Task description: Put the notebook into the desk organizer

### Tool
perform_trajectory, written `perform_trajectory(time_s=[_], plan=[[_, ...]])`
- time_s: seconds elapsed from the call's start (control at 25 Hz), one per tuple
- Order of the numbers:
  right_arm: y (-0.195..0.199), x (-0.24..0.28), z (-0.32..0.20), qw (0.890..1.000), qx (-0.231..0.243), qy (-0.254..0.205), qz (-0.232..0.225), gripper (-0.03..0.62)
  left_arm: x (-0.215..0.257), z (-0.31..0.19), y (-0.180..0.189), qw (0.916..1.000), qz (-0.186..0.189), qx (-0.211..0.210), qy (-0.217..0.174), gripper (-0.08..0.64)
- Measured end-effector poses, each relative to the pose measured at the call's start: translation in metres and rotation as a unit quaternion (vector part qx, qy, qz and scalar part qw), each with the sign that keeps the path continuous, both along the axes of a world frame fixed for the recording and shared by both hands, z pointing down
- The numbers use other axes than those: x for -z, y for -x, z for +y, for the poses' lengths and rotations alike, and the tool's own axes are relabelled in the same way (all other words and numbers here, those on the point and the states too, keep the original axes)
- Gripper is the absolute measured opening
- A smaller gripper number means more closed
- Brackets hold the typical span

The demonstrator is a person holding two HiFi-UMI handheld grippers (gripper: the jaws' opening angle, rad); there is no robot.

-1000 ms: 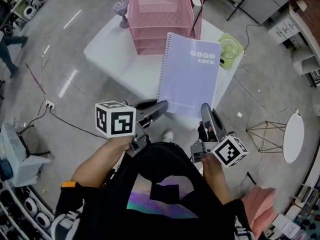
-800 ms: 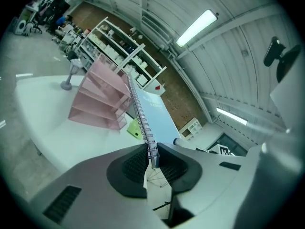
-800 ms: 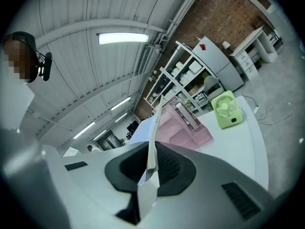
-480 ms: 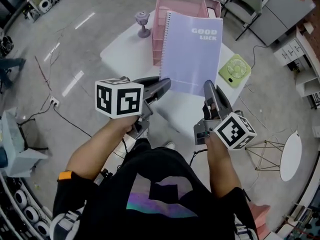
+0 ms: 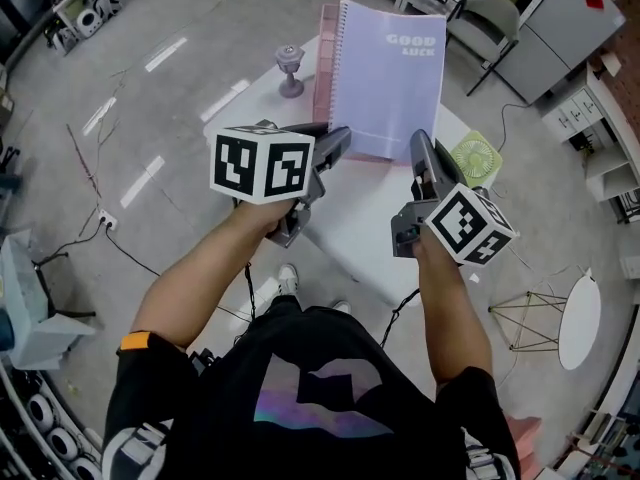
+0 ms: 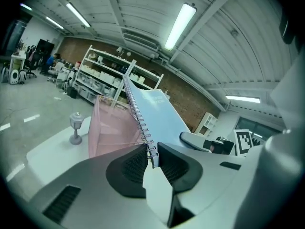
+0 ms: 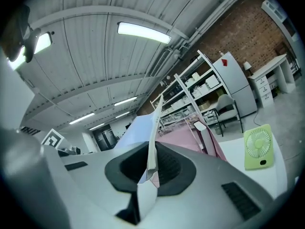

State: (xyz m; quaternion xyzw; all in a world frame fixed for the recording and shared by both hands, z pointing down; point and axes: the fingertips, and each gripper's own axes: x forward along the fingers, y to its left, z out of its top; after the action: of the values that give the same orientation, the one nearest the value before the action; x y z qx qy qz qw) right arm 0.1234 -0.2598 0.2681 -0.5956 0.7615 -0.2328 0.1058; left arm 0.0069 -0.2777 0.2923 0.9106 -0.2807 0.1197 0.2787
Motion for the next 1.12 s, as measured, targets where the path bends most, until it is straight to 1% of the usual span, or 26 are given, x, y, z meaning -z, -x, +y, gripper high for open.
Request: perform_trajectory(time_s=[0.12,0.48,0.72,0.92,1.12], plan=[[0.0,0.004,-0.018,1.0,-0.012,-0.006,0.019,0.043,0.001,-0.018,-0.001,0.9996,-0.018,0.003,-0.02,0.071],[-0.005,0.01,-0.081,0.996,-0.046,-0.009,0.073,0.043,0.001,-0.082,-0.012,0.9967,-0.047,0.001,-0.065,0.075],[-0.01,0.006,-0.115,0.992,-0.073,0.005,0.103,0.043,-0.003,-0.115,-0.02,0.9931,-0.07,-0.011,-0.094,0.08],[-0.019,0.004,-0.137,0.987,-0.089,0.021,0.129,0.044,-0.001,-0.136,-0.033,0.9882,-0.097,-0.011,-0.118,0.084],[-0.022,-0.004,-0.153,0.983,-0.098,0.042,0.151,0.044,-0.006,-0.149,-0.037,0.9852,-0.118,-0.005,-0.125,0.089]])
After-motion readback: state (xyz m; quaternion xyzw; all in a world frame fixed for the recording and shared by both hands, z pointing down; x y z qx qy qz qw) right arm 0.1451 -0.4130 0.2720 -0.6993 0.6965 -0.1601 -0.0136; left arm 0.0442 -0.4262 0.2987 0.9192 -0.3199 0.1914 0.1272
